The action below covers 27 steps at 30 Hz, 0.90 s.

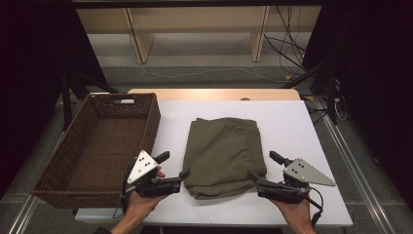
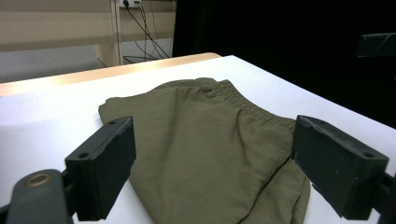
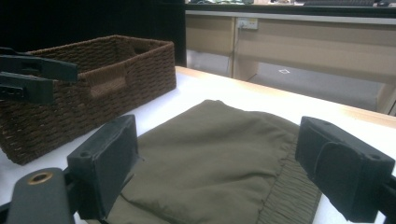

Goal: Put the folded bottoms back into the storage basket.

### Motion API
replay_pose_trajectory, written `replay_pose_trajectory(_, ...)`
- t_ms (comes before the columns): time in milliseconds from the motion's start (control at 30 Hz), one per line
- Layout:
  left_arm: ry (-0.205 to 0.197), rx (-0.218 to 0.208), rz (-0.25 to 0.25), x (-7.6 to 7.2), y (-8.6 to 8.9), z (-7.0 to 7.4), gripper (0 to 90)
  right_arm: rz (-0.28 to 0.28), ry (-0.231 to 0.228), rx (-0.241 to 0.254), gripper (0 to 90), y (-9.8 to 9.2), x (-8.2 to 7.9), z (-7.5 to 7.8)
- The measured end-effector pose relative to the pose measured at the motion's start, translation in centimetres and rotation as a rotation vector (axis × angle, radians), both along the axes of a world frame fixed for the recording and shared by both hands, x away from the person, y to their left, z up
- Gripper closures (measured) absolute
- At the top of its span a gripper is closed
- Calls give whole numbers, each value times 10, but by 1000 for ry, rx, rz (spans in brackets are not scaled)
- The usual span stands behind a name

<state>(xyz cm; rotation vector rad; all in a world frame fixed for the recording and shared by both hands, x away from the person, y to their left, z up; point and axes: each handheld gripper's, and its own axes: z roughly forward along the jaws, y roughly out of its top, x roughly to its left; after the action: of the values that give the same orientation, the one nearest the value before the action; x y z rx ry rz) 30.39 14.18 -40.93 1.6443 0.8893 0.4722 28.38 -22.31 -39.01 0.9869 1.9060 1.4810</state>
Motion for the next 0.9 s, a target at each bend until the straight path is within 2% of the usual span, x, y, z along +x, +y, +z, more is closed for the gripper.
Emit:
replay_pose_trajectory(333,3,4,2,0,-1,0,138,-2,-3,-4,145,0,1,1)
replay_pose_trajectory(500,18,0,6,1,-1,-1,138,-5,-7,-4,151,-2,3,2)
replay_pose_trajectory(533,33,-6,7,2,-1,-1,138,-6,-7,-6,151,-2,3,2)
replay_pose_trajectory(900,97,-31,27,7,-4,-2,140,-23,-2,-17,154,-8,12,5)
